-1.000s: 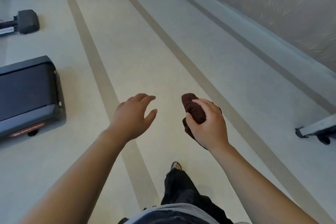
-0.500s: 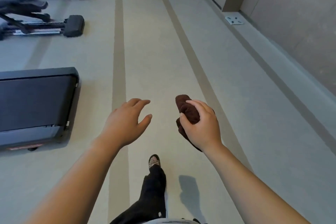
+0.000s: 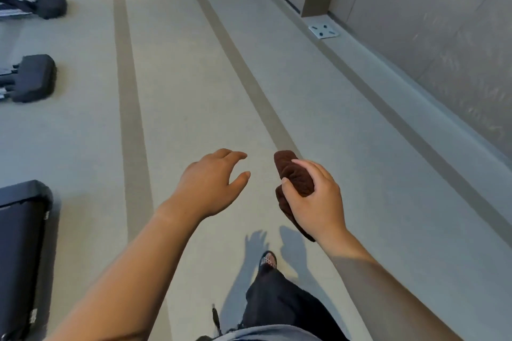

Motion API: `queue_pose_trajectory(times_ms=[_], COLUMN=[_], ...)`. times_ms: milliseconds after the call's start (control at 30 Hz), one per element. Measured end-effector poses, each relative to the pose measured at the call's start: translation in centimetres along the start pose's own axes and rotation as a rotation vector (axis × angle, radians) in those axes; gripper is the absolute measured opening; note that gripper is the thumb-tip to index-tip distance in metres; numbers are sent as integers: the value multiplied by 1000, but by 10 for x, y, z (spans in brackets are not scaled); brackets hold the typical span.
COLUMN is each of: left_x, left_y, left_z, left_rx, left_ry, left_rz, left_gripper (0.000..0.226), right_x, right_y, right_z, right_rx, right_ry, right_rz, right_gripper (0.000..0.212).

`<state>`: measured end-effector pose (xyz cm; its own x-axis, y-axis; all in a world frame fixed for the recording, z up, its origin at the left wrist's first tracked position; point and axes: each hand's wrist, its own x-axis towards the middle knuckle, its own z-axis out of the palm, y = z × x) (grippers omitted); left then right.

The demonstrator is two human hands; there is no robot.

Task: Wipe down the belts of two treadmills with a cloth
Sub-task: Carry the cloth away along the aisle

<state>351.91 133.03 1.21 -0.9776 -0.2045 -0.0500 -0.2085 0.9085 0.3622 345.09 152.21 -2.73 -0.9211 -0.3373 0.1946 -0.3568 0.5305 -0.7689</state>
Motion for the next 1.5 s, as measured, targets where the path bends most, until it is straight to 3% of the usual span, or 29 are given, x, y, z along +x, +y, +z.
queue_pose_trajectory(times_ms=[167, 633, 900, 1200, 1333, 1500], left_x=[156, 492, 751, 1022, 1131, 1269], left_y=[-31, -186, -265, -288, -321, -369], left_z=[-15, -99, -142, -186, -194, -215], left_rx=[7, -64, -22, 17, 29, 44], left_ry=[32, 117, 82, -36, -50, 11], left_rz=[28, -316, -122, 117, 106, -27], left_gripper=[46, 45, 44, 44, 45, 44], right_x=[155, 578, 805, 1031, 1142, 1307], right_y=[29, -16, 1, 19, 39, 51], right_z=[29, 170, 238, 260, 293, 341], right_rx=[7, 13, -13, -14, 1, 34], right_ry=[24, -244, -142, 88, 74, 4], right_rz=[-6, -259, -144, -8, 2, -60], right_gripper=[36, 35, 35, 35, 35, 34])
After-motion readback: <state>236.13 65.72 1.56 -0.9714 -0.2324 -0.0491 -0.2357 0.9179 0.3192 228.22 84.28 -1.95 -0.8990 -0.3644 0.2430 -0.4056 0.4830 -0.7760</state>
